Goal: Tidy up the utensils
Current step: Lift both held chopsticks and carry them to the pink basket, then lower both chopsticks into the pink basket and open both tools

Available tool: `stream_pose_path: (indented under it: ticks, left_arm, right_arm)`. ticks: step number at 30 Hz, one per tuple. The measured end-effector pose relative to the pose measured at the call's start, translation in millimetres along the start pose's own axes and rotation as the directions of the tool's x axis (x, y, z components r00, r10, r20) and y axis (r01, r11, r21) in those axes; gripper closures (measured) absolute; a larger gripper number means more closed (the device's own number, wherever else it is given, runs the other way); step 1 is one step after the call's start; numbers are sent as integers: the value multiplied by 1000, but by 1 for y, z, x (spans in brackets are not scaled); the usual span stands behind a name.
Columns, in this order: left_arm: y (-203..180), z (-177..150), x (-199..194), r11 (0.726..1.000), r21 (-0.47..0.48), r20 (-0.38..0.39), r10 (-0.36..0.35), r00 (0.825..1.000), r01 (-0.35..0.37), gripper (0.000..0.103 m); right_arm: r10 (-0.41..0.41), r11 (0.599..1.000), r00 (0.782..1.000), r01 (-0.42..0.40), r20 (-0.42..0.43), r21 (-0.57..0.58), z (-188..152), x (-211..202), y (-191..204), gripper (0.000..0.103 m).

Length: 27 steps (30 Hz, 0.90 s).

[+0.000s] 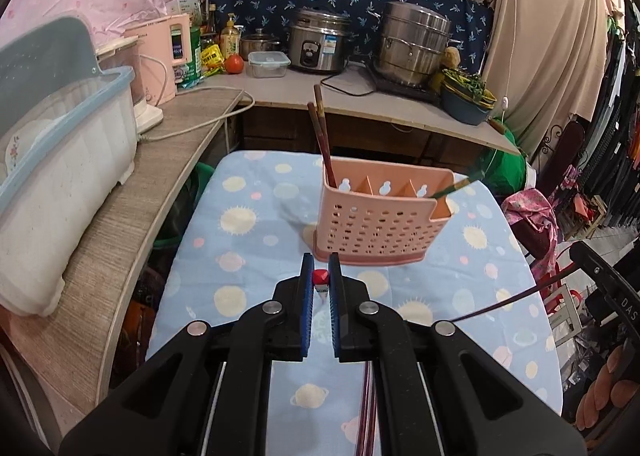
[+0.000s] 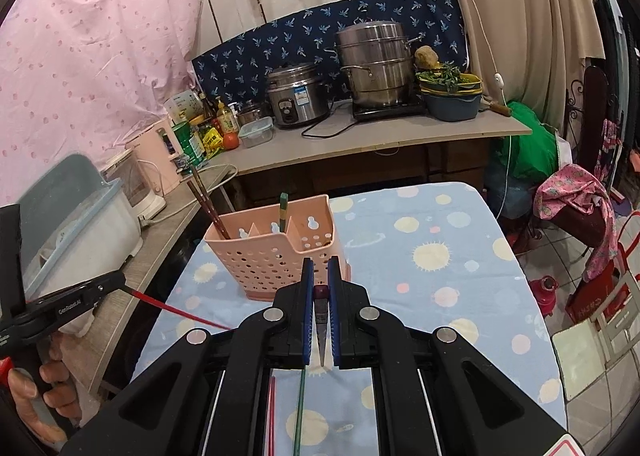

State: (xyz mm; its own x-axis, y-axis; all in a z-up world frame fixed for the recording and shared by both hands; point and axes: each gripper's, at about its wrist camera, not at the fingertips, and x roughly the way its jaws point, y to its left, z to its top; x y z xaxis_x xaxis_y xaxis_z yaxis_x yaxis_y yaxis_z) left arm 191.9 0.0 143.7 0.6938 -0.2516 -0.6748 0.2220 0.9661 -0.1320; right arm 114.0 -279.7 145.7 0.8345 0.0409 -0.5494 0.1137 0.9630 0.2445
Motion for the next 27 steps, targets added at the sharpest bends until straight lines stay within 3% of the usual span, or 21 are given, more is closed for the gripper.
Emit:
stream_pose_path:
  ticks: [10, 14, 18, 23, 27]
  left_arm:
    - [-8, 63, -23, 1000, -12, 126, -7, 992, 9, 96]
    - [-12, 94, -39, 1000, -20, 208, -8, 978, 13, 96]
    - [-13, 123, -53, 999, -45, 309, -6, 951, 21, 96]
    - [-14, 143, -50, 997, -66, 409, -7, 912, 37, 96]
    - [-15, 151, -23, 997, -75, 389, 0, 921, 32, 96]
  right_arm:
    - [67, 997, 983, -72, 171, 21, 60, -21, 13, 96]
    - [101, 993, 959, -114, 265, 34, 88, -27, 21, 96]
    - [116, 990, 933, -135, 340, 35, 111, -27, 30, 96]
    - [106, 992, 935, -125, 339, 33, 125, 2, 38, 96]
    - [97, 993, 952, -113, 289, 40, 124, 31, 37, 96]
